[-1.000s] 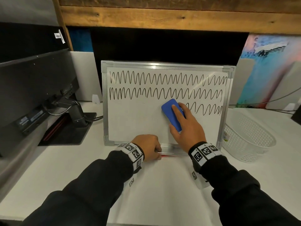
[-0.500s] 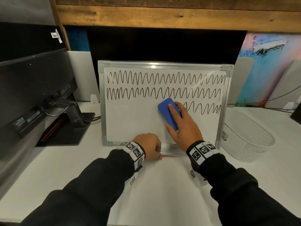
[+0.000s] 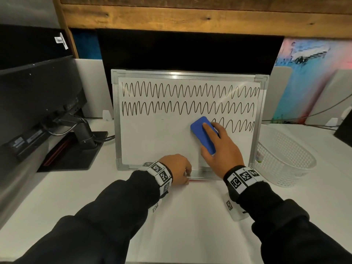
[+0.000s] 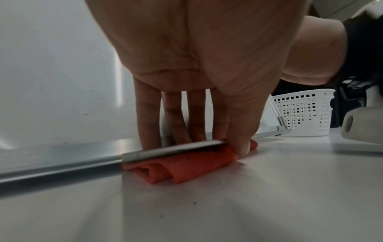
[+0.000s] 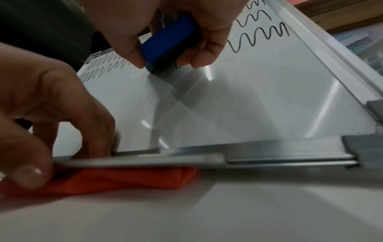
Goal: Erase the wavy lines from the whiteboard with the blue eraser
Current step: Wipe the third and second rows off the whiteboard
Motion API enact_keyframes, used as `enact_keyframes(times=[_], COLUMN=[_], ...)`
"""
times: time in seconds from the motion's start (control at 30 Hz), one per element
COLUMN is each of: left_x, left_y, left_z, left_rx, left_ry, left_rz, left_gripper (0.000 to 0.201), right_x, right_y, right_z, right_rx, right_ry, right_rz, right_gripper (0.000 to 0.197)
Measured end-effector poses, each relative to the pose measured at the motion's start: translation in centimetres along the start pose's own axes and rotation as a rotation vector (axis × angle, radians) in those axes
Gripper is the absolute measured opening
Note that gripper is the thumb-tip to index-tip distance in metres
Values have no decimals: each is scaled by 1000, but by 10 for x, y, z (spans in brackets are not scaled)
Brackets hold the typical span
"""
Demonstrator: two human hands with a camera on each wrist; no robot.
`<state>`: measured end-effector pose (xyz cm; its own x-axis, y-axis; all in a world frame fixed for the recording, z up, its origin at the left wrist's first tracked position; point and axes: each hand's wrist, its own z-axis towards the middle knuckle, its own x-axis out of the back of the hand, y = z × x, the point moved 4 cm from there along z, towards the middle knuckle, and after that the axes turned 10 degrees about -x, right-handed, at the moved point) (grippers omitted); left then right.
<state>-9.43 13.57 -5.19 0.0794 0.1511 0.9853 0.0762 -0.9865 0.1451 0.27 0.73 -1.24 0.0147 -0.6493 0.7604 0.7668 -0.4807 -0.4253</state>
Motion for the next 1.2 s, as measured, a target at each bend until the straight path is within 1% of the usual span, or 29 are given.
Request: enact_keyframes(times=[0.07, 0.17, 0.27, 0.4, 0.6, 0.77, 0.87, 0.97, 1.07, 1.2], left_x=[-1, 0, 0, -1, -3, -2, -2, -1, -2, -1], left_y=[1, 2, 1, 0, 0, -1, -1, -1, -1, -1], left_z=[1, 3, 2, 1, 2, 4, 3, 2, 2, 3], left_rx=[-17, -3, 12, 17, 16, 40, 49, 49, 48, 40], left_ry=[-8, -15, -9, -1, -19, -38, -36, -30, -35, -47], left_rz=[-4, -13, -13, -15, -29, -43, -56, -57, -61, -65], left_gripper=[30, 30, 26, 22, 25, 29, 27, 27, 28, 28], right_x=[2, 2, 3, 3, 9, 15, 15, 18, 17, 16], right_y=[1, 4, 5, 4, 15, 20, 17, 18, 20, 29], right_z=[-5, -13, -8, 6, -8, -15, -6, 4, -3, -16], right_rx=[9, 32, 43, 0, -50, -34, -21, -100, -129, -139], right_ry=[-17, -75, -52, 4, -19, -66, -18, 37, 8, -88], right_rz=[-25, -88, -72, 17, -39, -99, -67, 9, -17, -103], right_gripper=[67, 66, 66, 70, 68, 67, 68, 69, 68, 69])
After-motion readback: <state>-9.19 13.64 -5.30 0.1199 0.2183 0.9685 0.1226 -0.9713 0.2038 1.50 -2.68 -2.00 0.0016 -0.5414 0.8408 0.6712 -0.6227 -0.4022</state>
